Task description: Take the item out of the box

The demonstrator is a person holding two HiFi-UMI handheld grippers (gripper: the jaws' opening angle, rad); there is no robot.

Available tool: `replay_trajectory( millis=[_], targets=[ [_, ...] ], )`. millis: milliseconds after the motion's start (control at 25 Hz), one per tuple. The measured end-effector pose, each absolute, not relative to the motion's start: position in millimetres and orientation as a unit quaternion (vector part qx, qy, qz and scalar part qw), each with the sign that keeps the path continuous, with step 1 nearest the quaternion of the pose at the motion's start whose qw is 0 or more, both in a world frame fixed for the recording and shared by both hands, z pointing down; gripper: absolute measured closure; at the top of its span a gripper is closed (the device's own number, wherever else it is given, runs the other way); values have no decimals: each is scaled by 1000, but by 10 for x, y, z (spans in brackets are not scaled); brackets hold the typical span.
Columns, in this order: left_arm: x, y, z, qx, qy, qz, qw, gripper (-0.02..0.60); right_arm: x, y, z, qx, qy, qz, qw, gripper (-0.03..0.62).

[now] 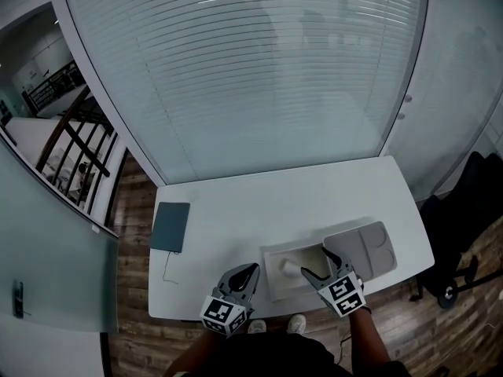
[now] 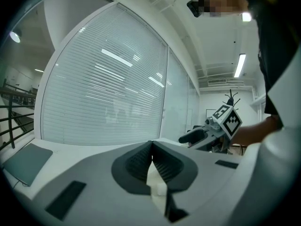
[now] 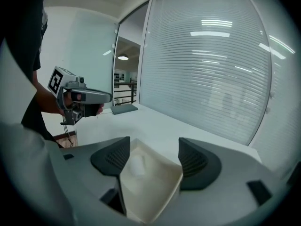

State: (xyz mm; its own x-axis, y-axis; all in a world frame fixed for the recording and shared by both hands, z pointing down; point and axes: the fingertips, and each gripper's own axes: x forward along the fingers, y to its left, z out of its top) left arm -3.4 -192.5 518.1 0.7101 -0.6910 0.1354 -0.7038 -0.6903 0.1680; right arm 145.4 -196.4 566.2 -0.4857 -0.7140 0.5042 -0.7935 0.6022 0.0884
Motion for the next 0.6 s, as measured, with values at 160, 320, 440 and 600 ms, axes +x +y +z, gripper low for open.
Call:
replay_trajectory(
  millis=[160, 320, 440, 600],
  targets=[
    [-40, -1940, 5222, 917, -382, 32, 108, 571, 1346, -1963, 5843, 406, -863, 92, 287, 209],
    [-41, -1956, 5302, 915, -385, 37, 112, 571, 1247, -1930, 6122, 366, -864, 110, 326, 129],
    [-80, -1972, 5350, 912, -390, 42, 118, 571, 1157, -1900, 6263, 340, -862, 126, 355, 97],
    [-162, -1993, 5383, 907, -401, 45, 124, 571, 1072, -1909, 6456, 308, -857, 126, 394, 79]
  ],
)
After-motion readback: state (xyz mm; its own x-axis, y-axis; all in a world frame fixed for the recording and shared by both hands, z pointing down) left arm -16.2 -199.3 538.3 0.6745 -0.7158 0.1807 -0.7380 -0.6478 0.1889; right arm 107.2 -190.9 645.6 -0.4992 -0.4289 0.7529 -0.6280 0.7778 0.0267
